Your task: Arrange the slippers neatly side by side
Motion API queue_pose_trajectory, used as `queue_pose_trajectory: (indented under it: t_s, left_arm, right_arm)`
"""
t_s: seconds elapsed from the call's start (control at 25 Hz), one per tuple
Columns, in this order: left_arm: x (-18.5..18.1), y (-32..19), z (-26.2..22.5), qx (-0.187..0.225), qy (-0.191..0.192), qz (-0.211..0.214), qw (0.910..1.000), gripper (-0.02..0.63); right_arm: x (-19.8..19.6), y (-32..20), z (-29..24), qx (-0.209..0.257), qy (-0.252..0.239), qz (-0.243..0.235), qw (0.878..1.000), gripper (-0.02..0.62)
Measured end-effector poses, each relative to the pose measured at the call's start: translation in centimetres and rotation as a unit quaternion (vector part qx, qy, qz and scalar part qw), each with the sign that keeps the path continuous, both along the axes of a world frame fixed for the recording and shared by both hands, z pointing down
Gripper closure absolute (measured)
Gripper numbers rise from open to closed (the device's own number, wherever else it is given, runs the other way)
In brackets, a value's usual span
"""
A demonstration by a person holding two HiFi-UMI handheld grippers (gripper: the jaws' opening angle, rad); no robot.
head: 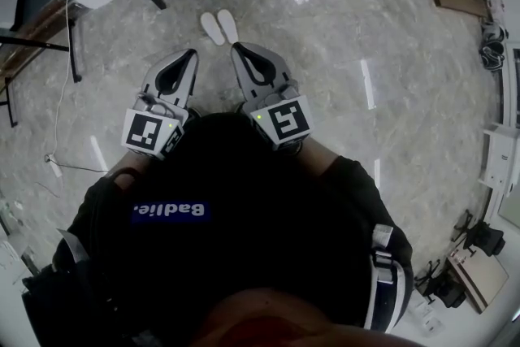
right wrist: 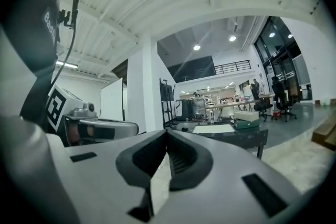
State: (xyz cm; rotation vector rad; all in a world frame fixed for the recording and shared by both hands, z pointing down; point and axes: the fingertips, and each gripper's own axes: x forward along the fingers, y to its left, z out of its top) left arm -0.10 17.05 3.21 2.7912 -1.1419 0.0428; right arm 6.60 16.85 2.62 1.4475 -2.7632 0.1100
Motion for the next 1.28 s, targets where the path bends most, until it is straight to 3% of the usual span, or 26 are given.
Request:
queue_pose_trajectory:
  t_s: [0.28, 0.68, 1.28]
  left_arm:
    - [-2.3, 0.9, -1.0, 0.015, 0.01, 0.015, 0.9997, 0.604]
    - [-3.4, 2.1, -0.6, 0.018, 0.01, 0.043, 0.9989, 0.604]
    - [-4.6, 3.0, -1.4, 0.03, 0.007, 0.061, 0.9977, 0.604]
  right_arm:
    - [-3.4, 0.7, -0.4, 0.008, 0.001, 0.008, 1.0, 0.596]
    - [-3.9, 1.8, 0.0, 0.002, 0.004, 0.04, 0.999, 0.595]
    - [-5.8, 2.2, -0.2, -0.009, 0.015, 0.037, 0.999, 0.595]
